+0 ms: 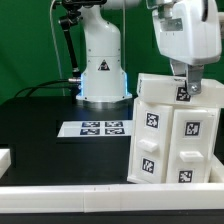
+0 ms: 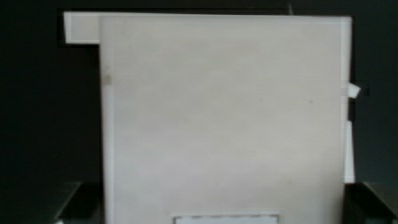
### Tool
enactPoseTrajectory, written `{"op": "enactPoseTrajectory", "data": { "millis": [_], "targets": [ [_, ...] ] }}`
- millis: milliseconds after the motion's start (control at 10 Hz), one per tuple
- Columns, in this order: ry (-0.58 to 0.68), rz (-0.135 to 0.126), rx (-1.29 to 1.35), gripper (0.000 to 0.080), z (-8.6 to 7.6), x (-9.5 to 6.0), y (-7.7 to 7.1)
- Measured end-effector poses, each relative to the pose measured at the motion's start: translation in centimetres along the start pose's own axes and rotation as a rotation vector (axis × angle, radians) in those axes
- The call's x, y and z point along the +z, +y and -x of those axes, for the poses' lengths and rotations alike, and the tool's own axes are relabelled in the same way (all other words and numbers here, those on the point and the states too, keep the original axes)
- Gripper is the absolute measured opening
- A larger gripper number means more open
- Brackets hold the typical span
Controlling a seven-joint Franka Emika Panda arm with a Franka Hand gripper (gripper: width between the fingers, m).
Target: Assemble cabinet
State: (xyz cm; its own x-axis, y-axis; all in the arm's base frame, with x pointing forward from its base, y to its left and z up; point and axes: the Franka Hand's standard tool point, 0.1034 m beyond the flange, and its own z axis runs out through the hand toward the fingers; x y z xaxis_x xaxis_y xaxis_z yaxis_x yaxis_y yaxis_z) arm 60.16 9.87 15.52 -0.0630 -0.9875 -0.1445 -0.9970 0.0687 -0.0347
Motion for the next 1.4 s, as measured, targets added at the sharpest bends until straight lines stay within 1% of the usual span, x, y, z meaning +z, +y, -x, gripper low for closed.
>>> {"op": "enactPoseTrajectory", "data": {
  "millis": [100,200,300,400,700,800,1000,1100,1200,1400],
  "targets": [
    [0.000,0.001,-0.022,0.0641,0.1,0.1,0.0],
    [-0.002,0.001,-0.032,0.0747,0.1,0.0,0.1],
    [-0.012,-0.001,-0.047,0.0747,0.3,-0.1,0.0],
    [-0.022,-0.007,-0.059,0.0790,0.4,-0.5,0.0],
    [-0.060,-0.038,-0.065,0.0796,1.1,-2.5,-0.6],
    [-0.064,-0.044,-0.067,0.0796,1.2,-2.8,-0.8],
    [-0.063,-0.043,-0.119,0.0796,1.3,-2.7,-0.7],
    [-0.055,-0.042,-0.214,0.0796,1.2,-2.7,-0.7],
    [-0.043,-0.037,-0.369,0.0796,1.4,-2.9,-0.9],
    [-0.035,-0.041,-0.620,0.0796,1.8,-2.9,-1.2]
  ]
}}
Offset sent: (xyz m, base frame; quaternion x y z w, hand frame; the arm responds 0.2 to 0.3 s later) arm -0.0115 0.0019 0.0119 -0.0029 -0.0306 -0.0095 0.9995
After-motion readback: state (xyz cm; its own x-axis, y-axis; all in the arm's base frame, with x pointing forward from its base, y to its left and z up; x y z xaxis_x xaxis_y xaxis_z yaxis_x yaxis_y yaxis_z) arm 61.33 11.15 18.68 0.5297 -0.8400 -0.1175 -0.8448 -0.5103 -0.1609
